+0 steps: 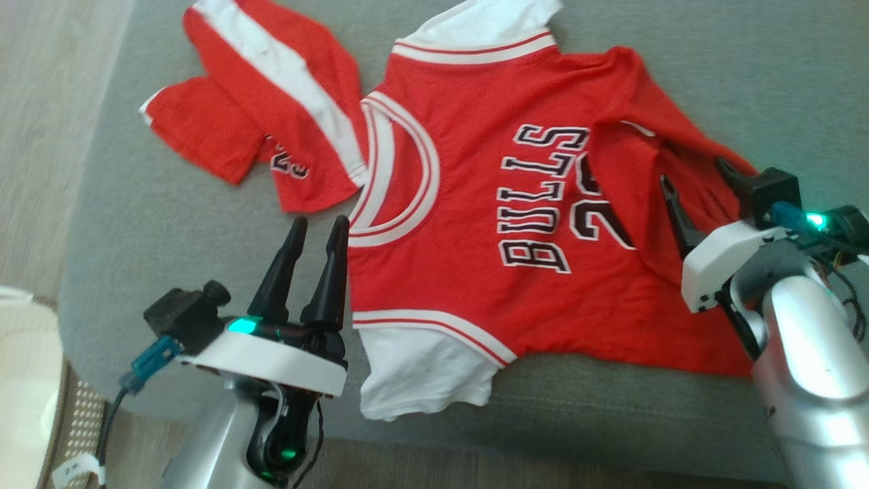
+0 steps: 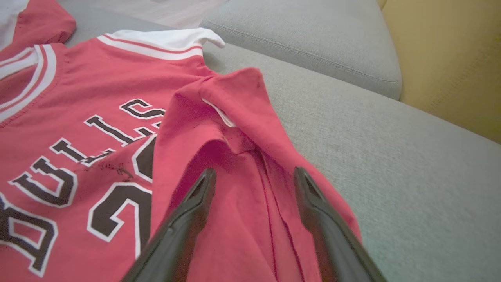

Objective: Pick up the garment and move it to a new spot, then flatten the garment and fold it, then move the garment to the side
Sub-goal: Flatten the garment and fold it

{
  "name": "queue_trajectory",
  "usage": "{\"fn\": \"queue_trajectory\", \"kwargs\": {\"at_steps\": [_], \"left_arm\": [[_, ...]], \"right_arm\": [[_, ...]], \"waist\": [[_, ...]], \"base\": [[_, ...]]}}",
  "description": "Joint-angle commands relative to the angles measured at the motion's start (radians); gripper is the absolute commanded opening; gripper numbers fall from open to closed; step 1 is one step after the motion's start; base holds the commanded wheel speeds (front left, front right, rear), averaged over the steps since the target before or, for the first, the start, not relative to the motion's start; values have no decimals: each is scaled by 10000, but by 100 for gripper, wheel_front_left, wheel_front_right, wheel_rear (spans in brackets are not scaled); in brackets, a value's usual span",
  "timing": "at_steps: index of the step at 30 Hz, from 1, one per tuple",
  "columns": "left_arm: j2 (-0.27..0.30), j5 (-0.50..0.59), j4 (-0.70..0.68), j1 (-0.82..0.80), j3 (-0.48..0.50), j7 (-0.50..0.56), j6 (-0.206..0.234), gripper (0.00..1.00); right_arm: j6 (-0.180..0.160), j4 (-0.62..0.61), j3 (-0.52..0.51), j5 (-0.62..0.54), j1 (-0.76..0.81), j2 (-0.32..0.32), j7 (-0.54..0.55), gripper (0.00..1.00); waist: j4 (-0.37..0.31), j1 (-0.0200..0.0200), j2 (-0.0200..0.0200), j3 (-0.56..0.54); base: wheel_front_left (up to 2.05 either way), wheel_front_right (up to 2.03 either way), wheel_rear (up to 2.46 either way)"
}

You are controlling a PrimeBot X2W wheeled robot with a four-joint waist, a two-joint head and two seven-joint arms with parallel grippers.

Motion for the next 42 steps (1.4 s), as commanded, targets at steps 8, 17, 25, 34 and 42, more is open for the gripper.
{"fn": "queue_trajectory", "kwargs": {"at_steps": [8, 17, 25, 34, 42], "left_arm": [[166, -89, -256, -489, 401, -122, -61, 100], [203, -113, -252, -591, 330, -122, -61, 100], [207, -79, -96, -525, 378, -122, -61, 100], [166, -36, 9, -219, 430, -122, -61, 100], [90, -1, 48, 102, 484, -122, -61, 100]], "right_arm": [[-2, 997, 462, -830, -1195, -277, -762, 100], [-2, 2131, 389, -1244, -1931, -125, -1330, 24], [-2, 2687, 379, -1359, -2043, 30, -1637, 0], [-2, 2425, 401, -1202, -1918, -27, -1588, 0], [-2, 1831, 233, -520, -1728, -584, -416, 0]], "waist": [[494, 0, 0, 444], [584, 0, 0, 635], [344, 0, 0, 348], [-173, 0, 0, -400], [-507, 0, 0, -982]], "base": [[0, 0, 0], [0, 0, 0], [0, 0, 0], [0, 0, 0], [0, 0, 0]]}}
